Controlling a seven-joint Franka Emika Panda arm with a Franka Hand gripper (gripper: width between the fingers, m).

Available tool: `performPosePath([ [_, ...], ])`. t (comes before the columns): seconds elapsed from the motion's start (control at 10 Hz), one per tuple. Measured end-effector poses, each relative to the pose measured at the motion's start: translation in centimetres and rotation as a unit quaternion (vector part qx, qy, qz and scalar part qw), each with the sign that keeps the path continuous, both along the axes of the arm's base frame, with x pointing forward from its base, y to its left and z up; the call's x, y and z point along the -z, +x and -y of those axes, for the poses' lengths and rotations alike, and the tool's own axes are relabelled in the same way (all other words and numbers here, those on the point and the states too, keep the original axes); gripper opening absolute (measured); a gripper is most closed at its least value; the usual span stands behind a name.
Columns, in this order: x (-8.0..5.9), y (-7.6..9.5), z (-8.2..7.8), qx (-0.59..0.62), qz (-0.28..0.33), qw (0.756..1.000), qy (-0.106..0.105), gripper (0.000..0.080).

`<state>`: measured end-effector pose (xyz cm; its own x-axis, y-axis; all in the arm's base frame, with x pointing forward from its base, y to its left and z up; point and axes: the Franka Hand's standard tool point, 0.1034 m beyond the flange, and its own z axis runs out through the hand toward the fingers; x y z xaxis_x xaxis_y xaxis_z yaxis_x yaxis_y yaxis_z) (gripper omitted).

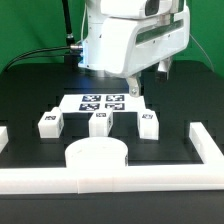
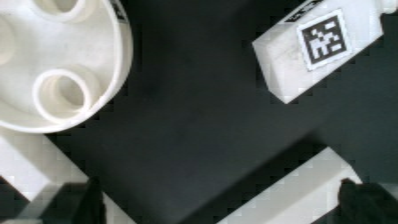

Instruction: Assemble stool

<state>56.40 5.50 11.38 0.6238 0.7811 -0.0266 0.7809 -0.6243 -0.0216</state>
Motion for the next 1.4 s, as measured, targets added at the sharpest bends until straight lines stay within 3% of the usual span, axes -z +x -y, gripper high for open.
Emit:
performPosePath([
  [0.6,0.1,-0.1,0.2,-0.008,0.0,1.0,0.0,0.065],
  [0.8,1.7,-1.0,2.8,-0.036,-0.012,0.999,-0.002,0.065],
  [1.1,4.8,-0.7,6.3,-0.057,-0.016,0.998,0.003,0.065],
  [1.4,4.8,-0.3,6.0,-0.057,-0.014,0.998,0.004,0.065],
])
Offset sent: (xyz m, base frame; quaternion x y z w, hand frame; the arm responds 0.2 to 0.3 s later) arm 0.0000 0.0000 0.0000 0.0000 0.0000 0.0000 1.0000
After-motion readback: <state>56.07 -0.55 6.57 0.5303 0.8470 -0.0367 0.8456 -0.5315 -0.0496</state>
